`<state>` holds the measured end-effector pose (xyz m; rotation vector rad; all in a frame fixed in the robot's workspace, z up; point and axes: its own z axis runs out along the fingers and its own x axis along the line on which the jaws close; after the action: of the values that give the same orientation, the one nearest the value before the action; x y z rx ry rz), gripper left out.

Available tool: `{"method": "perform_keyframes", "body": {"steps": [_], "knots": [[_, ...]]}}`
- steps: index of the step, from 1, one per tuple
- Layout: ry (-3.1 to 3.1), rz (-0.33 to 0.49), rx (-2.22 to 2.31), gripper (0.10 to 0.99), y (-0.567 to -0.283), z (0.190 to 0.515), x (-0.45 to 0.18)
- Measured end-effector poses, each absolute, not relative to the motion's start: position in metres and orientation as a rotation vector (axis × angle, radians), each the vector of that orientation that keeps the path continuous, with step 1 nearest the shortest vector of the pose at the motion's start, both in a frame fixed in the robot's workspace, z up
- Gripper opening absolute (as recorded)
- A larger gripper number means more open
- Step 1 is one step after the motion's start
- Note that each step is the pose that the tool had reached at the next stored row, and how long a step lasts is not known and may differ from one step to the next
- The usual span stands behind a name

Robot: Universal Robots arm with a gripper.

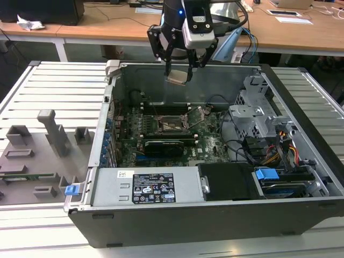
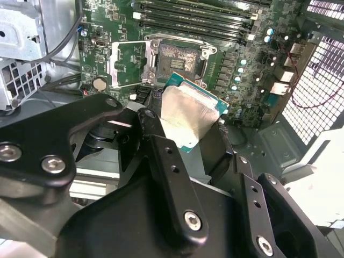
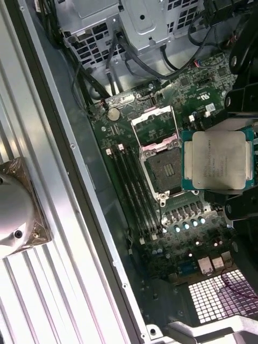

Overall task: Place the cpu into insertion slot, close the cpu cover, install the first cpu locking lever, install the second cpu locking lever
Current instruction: 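Place the cpu into insertion slot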

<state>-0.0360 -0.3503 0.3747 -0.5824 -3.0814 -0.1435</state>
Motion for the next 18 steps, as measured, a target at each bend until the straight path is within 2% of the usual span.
{"method": "perform_keyframes", "body": {"steps": [18], "knots": [[-3.063,-0.144,-0.689,0.525,-0.3503,0.3746,-0.0362]]}}
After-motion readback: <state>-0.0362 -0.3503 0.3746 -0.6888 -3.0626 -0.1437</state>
